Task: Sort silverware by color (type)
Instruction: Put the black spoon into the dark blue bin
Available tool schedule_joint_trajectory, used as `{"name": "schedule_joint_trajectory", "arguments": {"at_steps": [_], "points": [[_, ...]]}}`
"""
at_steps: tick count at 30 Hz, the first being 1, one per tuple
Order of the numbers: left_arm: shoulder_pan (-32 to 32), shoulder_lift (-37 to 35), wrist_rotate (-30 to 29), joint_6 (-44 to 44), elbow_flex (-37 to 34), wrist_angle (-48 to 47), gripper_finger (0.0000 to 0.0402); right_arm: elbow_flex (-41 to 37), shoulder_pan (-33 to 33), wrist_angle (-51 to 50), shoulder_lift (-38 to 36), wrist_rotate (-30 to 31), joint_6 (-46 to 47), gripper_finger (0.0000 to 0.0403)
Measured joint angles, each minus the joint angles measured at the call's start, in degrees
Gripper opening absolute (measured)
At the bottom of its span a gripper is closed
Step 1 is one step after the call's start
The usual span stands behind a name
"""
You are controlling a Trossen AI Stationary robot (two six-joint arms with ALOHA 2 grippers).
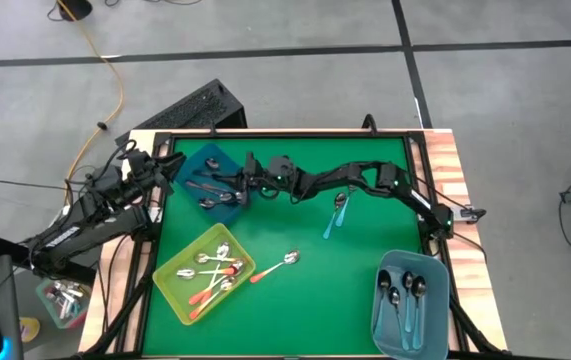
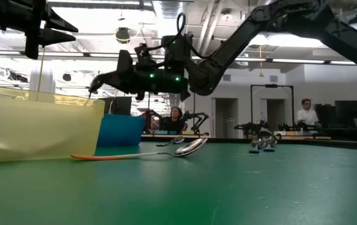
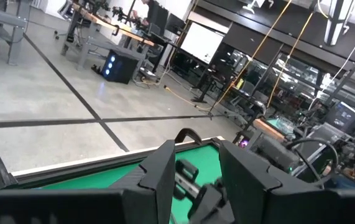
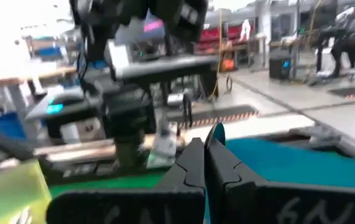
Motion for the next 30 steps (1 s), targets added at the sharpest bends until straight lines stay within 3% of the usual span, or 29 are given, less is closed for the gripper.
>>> {"name": "schedule_joint_trajectory", "arguments": {"at_steps": [8,19,30], "points": [[0.0,0.0,0.0,0.5,0.0,-0.1,0.0110,2.9,-0.3,-4.0,0.5,-0.4,-0.7,0.0007],[0.0,0.0,0.0,0.6,0.0,-0.1,0.0110,12.9,0.1,-28.4,0.5,-2.4,-13.3,0.0008],[0.0,0.0,-0.2,0.6,0.0,-0.1,0.0110,13.5,0.3,-32.5,1.0,-2.5,-15.1,0.0022]]}}
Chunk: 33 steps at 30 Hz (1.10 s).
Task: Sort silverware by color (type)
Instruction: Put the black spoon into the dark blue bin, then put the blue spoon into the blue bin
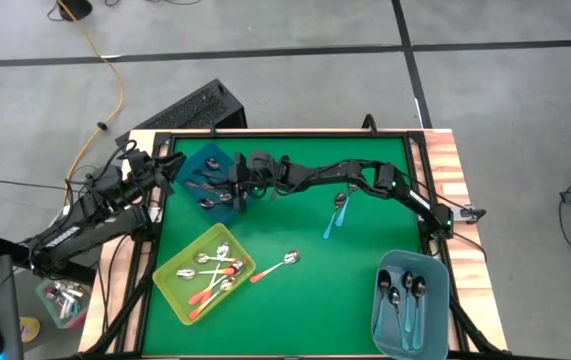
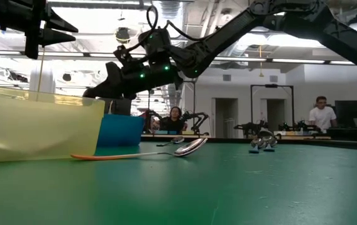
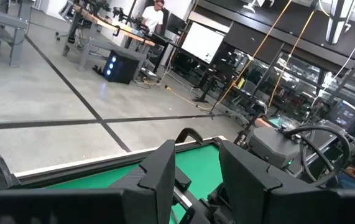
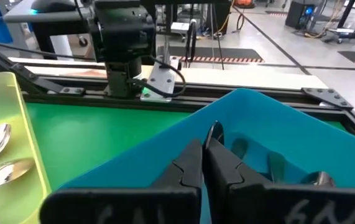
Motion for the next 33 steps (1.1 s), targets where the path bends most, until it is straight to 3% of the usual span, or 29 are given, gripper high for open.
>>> {"name": "schedule_joint_trajectory", "arguments": {"at_steps": [21,25,30,33], "points": [[0.0,0.0,0.0,0.0,0.0,0.0,0.0110,0.9,-0.1,-7.0,0.0,1.2,0.9,0.0104],[0.0,0.0,0.0,-0.1,0.0,0.0,0.0110,7.2,-0.1,-18.4,0.1,1.3,-2.7,0.0105],[0.0,0.0,0.4,-0.3,0.0,0.0,0.0110,20.3,0.0,-41.3,-0.7,3.3,-8.3,0.0105],[0.0,0.0,0.4,-1.0,0.0,0.0,0.0110,29.1,0.0,-58.2,-0.9,8.1,-10.5,0.0105]]}}
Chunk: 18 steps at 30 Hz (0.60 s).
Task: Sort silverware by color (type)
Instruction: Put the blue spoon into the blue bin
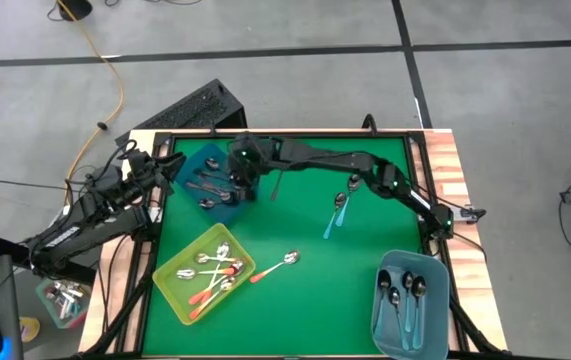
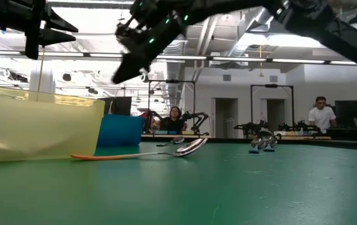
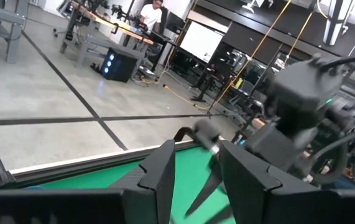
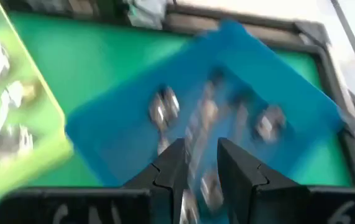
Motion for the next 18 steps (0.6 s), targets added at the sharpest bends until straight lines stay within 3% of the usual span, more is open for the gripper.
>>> {"name": "schedule_joint_trajectory", "arguments": {"at_steps": [5,8,13,18], "points": [[0.0,0.0,0.1,-0.8,0.0,0.0,0.0110,-5.0,-0.1,-12.3,-7.7,13.4,4.8,0.0105],[0.0,0.0,0.2,-0.8,0.0,0.0,0.0110,-5.1,-0.7,-24.4,-10.3,17.6,12.2,0.0104],[0.0,0.0,0.9,-0.3,0.0,-0.1,0.0110,-5.2,-1.4,-40.5,-11.2,18.8,24.9,0.0104],[0.0,0.0,1.1,-0.2,0.0,-0.6,0.0110,-5.3,-0.2,-52.9,-11.8,18.9,29.6,0.0104]]}}
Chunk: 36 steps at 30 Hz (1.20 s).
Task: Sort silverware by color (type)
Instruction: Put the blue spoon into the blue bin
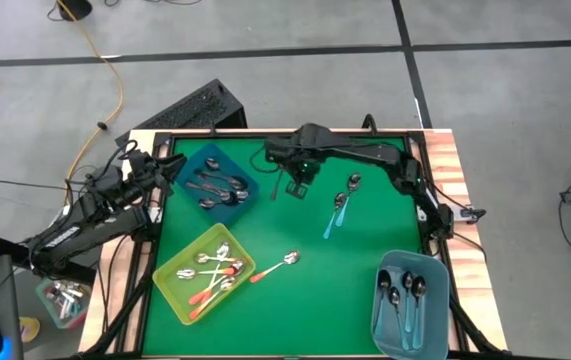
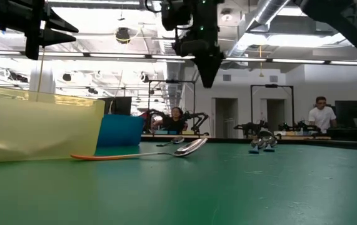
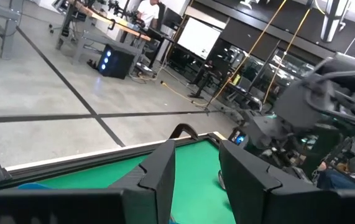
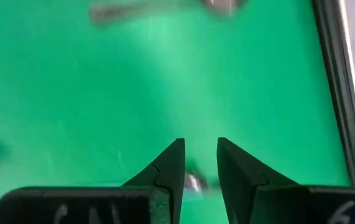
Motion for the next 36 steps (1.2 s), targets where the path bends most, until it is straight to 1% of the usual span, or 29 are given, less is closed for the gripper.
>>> {"name": "schedule_joint_trajectory", "arguments": {"at_steps": [2,5,6,10,14,16,19,21,23,25,27,29,31,34,36], "points": [[0.0,0.0,0.0,0.0,0.0,0.0,0.0110,-1.9,1.5,0.9,-1.6,-0.4,0.2,0.0104],[0.0,0.0,0.4,0.0,0.0,0.0,0.0110,-6.6,4.6,0.5,-6.4,-1.1,0.2,0.0104],[0.0,0.0,0.6,0.0,0.0,-0.3,0.0110,-9.3,5.7,0.5,-8.9,-0.8,0.6,0.0104],[0.0,0.0,0.6,0.0,0.0,-1.9,0.0110,-25.1,10.2,2.6,-20.9,0.2,6.2,0.0104],[0.0,0.0,0.6,0.0,0.0,-2.4,0.0110,-43.4,15.3,6.8,-35.4,0.8,18.3,0.0104],[0.0,0.0,0.5,0.0,0.0,-2.5,0.0110,-52.1,17.7,11.8,-42.0,1.4,26.0,0.0104],[0.0,0.0,0.5,-0.1,0.0,-2.5,0.0110,-64.4,19.9,24.7,-50.6,4.2,37.6,0.0104],[0.0,0.0,0.5,-0.1,0.0,-2.4,0.0110,-70.9,20.3,33.4,-54.2,6.5,42.6,0.0104],[0.0,0.0,0.5,-0.1,0.0,-2.4,0.0110,-75.6,19.5,39.8,-56.1,9.2,45.6,0.0104],[0.0,0.0,0.2,-0.1,0.0,-2.4,0.0110,-78.5,18.0,44.5,-56.3,12.4,46.5,0.0104],[0.0,0.0,0.2,-0.2,0.0,-2.4,0.0110,-80.2,16.2,47.9,-55.1,15.5,44.6,0.0104],[0.0,0.0,0.2,-0.1,0.0,-2.5,0.0110,-80.5,14.3,49.2,-53.5,16.9,40.4,0.0104],[0.0,0.0,0.1,-0.1,0.0,-2.4,0.0110,-80.5,11.7,49.3,-51.6,16.3,36.7,0.0105],[0.0,0.0,0.2,0.1,0.0,-2.4,0.0110,-80.2,7.7,50.8,-49.0,10.4,31.9,0.0115],[0.0,0.0,0.2,0.4,0.0,-2.4,0.0110,-80.0,5.7,52.6,-47.1,6.9,29.8,0.0131]]}}
